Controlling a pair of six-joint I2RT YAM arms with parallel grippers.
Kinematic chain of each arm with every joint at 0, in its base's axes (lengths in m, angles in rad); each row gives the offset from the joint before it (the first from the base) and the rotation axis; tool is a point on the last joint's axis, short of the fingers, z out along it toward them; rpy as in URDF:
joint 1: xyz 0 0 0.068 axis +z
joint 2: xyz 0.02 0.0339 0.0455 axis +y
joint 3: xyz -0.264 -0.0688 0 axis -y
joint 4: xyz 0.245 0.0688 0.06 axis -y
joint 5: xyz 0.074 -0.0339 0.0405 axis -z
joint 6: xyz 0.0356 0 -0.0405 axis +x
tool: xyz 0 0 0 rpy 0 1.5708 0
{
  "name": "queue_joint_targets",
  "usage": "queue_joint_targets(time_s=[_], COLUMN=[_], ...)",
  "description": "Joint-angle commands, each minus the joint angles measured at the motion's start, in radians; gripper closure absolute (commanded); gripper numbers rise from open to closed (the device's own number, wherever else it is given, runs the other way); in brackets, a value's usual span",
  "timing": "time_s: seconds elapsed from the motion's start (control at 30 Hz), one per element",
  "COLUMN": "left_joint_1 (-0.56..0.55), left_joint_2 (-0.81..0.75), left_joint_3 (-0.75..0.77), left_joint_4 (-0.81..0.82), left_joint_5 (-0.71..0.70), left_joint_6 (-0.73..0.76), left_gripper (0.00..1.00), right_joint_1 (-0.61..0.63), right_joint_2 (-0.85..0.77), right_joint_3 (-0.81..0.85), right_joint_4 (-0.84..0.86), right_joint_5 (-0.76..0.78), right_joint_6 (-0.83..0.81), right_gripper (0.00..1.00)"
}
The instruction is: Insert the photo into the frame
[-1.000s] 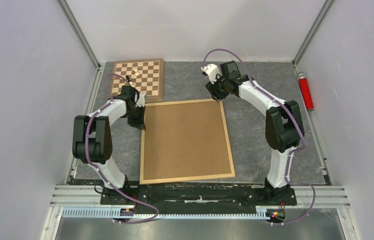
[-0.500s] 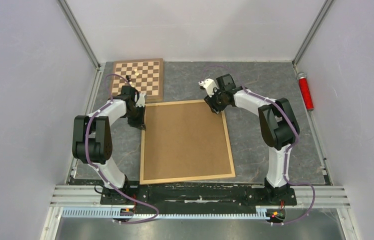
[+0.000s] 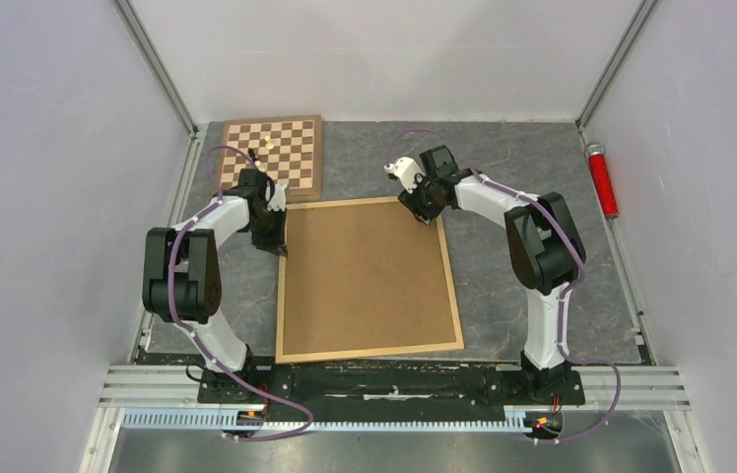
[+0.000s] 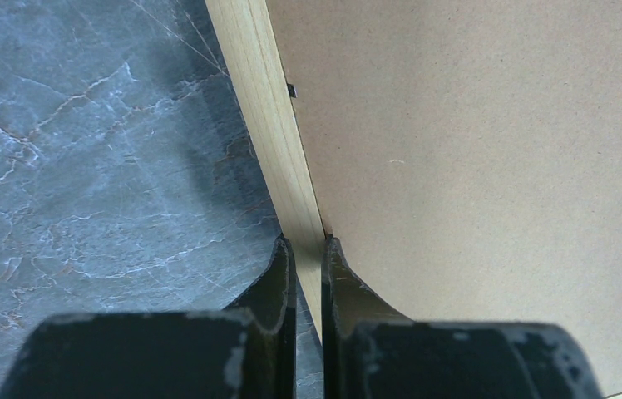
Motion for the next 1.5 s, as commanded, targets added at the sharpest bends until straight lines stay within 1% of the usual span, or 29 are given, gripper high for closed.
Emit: queue_joint_targets(time_s=[0.0, 0.27, 0.37, 0.67, 0.97, 1.23, 1.47], left_joint_1=[-0.023, -0.022, -0.022, -0.023, -0.022, -0.022, -0.022], left_joint_2=[-0.023, -0.022, -0.024, -0.005, -0.027, -0.062, -0.082], left_joint_3=[-0.013, -0.006, -0.002, 0.018, 0.029, 0.053, 0.095], left_joint_4=[-0.040, -0.045, -0.045, -0.060, -0.067, -0.085, -0.094], left_joint_5=[0.093, 0.102, 0.109, 0.157, 0.166, 0.167, 0.172], left_joint_6=[0.047, 0.050, 0.049, 0.054, 0.064, 0.073, 0.082], left_gripper=[0.98, 0.98, 0.98, 0.98, 0.98, 0.98, 0.98], right_joint_1=[0.054, 0.051, 0.037, 0.039, 0.037, 0.038, 0.038], right_joint_2=[0.099, 0.177, 0.211, 0.279, 0.370, 0.360, 0.231], right_joint_3=[-0.074, -0.034, 0.008, 0.043, 0.177, 0.201, 0.180], right_joint_4=[-0.107, -0.194, -0.249, -0.332, -0.467, -0.491, -0.425], right_joint_5=[0.090, 0.064, 0.015, -0.060, -0.118, -0.118, -0.097], right_joint_6=[-0.082, -0.099, -0.104, -0.164, -0.229, -0.239, -0.190], right_gripper=[0.54, 0.55, 0.55, 0.55, 0.55, 0.54, 0.51])
